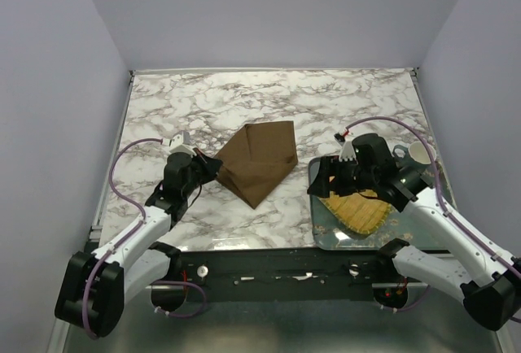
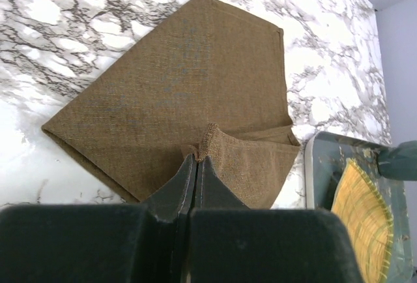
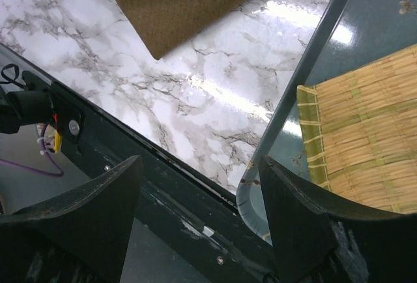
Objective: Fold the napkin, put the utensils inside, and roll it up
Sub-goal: Fold the napkin
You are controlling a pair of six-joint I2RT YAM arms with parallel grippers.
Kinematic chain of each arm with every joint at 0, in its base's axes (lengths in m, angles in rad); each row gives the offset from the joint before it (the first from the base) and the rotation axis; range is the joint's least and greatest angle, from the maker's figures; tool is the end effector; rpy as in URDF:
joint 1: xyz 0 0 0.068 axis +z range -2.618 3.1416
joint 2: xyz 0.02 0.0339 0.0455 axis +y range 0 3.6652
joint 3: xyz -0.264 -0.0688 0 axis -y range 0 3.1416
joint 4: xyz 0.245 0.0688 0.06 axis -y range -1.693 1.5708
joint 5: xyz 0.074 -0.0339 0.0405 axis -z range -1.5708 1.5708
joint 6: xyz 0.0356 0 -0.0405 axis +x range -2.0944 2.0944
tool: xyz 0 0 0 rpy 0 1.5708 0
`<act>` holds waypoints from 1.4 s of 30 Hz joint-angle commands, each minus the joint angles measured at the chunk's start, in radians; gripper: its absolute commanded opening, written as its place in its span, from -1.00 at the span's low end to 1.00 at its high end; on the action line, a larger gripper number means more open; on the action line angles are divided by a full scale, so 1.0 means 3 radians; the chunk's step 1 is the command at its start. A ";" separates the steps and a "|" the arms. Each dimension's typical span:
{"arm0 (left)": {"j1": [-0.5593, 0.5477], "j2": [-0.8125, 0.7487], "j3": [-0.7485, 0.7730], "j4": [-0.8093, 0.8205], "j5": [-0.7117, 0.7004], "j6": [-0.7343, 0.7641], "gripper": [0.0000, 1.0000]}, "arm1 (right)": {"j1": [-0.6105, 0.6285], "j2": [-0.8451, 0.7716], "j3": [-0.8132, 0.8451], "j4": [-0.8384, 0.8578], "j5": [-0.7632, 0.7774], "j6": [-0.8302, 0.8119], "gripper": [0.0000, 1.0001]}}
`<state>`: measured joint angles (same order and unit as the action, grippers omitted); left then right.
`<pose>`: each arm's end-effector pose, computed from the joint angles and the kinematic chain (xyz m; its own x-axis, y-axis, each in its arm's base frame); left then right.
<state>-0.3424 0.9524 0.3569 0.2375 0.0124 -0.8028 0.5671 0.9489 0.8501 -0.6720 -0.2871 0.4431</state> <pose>0.1940 -0.0696 0.2025 -0.4787 -0.5930 -0.6475 0.0034 0.7362 -0.6767 0.1578 0.1124 0.2883 -0.8252 -0.0381 -0.5635 -0.3683 0.7927 0.4858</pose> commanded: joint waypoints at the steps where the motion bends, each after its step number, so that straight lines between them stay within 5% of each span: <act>1: 0.0083 0.0159 0.0089 -0.0030 0.0015 -0.0039 -1.00 | -0.0024 0.0089 0.0065 0.0149 -0.0127 -0.0066 0.60; 22: 0.0185 0.0502 0.0257 -0.0413 -0.0348 -0.0152 -1.00 | -0.0024 0.0549 0.0050 0.0404 -0.0245 -0.0107 0.60; 42: 0.0303 0.0706 0.0355 -0.0495 -0.0343 -0.0156 -0.92 | -0.0024 0.1847 0.0796 0.0808 -0.0434 -0.0153 0.60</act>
<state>-0.2615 1.1599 0.4335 0.1131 -0.0708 -0.8436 0.5671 1.4441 1.0168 -0.4736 -0.3950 0.4171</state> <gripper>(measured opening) 0.011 0.800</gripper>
